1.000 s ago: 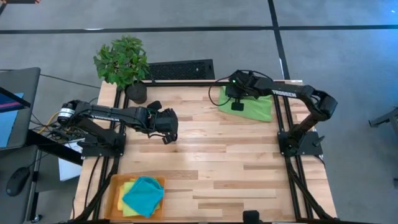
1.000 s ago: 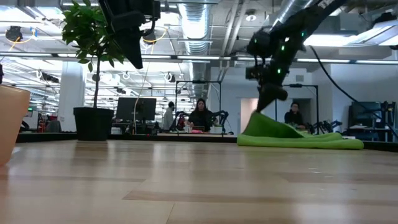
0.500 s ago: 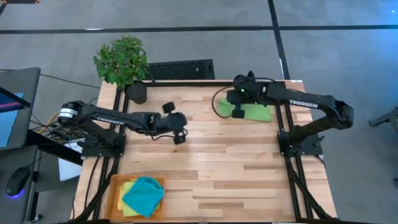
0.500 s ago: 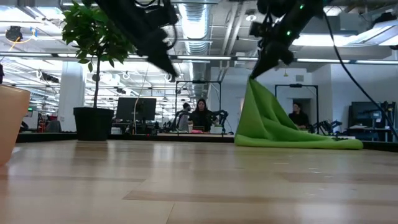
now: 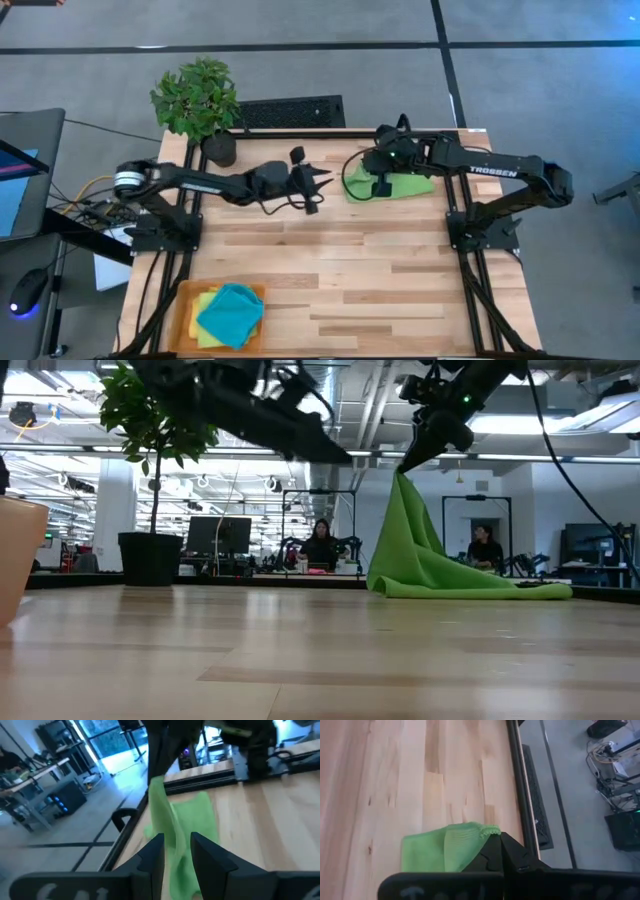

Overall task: Fold microfiber towels
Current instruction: Fold the green towel

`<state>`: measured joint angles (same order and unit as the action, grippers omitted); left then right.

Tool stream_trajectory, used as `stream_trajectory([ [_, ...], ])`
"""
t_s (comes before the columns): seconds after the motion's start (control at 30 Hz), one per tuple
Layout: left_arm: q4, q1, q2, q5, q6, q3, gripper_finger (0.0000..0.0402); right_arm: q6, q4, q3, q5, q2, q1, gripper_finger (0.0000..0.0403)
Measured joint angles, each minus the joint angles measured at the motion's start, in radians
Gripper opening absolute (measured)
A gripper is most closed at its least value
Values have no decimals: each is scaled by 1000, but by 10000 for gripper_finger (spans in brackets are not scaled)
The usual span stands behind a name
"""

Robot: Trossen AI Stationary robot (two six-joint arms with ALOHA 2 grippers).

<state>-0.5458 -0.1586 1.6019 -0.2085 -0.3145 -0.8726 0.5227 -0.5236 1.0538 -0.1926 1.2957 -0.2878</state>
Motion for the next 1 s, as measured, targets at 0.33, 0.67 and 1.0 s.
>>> stream_trajectory([
  [0.33,-73,-9,250,-41,16,-215,86,0,11,0,-1,0,0,2],
  [0.67,-64,-10,335,-108,38,-352,86,-2,8,0,-45,0,0,2],
  [1.0,-50,-35,353,-115,116,-362,86,0,8,0,-45,0,0,2],
])
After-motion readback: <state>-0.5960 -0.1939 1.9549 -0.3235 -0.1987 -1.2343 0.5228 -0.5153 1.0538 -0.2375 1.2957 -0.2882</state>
